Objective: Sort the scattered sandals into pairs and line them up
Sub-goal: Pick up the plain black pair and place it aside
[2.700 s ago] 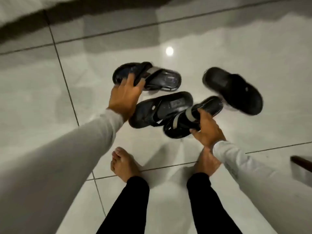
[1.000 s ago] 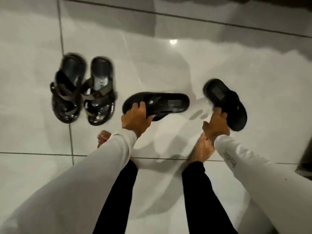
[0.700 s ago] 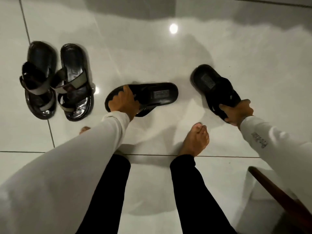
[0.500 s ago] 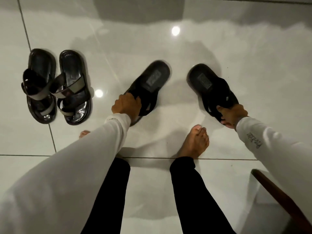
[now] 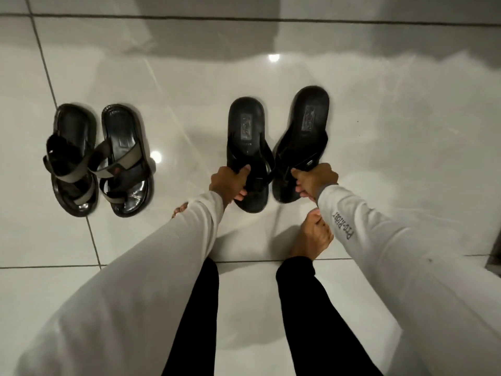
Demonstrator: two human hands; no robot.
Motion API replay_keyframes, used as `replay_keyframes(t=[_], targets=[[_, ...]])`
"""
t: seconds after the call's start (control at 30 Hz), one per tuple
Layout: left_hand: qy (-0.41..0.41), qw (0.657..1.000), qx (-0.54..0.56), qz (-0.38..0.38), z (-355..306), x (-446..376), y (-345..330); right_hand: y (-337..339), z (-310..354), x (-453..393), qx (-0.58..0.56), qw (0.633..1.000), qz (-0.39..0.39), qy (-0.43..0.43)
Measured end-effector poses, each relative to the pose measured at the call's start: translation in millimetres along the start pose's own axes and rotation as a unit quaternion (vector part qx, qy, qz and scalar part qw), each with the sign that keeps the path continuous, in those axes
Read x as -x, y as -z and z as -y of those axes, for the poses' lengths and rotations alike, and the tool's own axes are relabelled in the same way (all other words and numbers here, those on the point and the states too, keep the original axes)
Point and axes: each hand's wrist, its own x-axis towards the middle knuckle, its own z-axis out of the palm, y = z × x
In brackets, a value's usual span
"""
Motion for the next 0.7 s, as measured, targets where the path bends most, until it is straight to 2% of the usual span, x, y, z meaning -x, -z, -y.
replay_keyframes(t=[0.07,0.13,0.2,0.27,0.37,0.5,0.7], targets=[[-0.034,0.997,-0.052,-0.056,-1,9,10,5,-2,15,0.136,0.986,-0.092,0.038],[-0.096,0.988,-0.066,-0.106,0,16,16,7,-8,25,0.235,0.955,-0.123,0.135],[-0.136,0.985,-0.079,-0.076,-4,20,19,7,-13,24,0.316,0.921,-0.1,0.206],[-0.16,0.981,-0.104,-0.029,-9,17,14,4,-21,14,0.379,0.895,-0.071,0.225],[-0.169,0.976,-0.129,-0.051,-21,9,7,0,-29,-1,0.397,0.887,-0.041,0.232],[-0.166,0.969,-0.171,-0.057,-47,11,-7,22,-35,-18,0.365,0.895,-0.076,0.247],[-0.135,0.974,-0.149,-0.105,-117,10,-53,88,-36,-53,0.353,0.894,-0.117,0.249]])
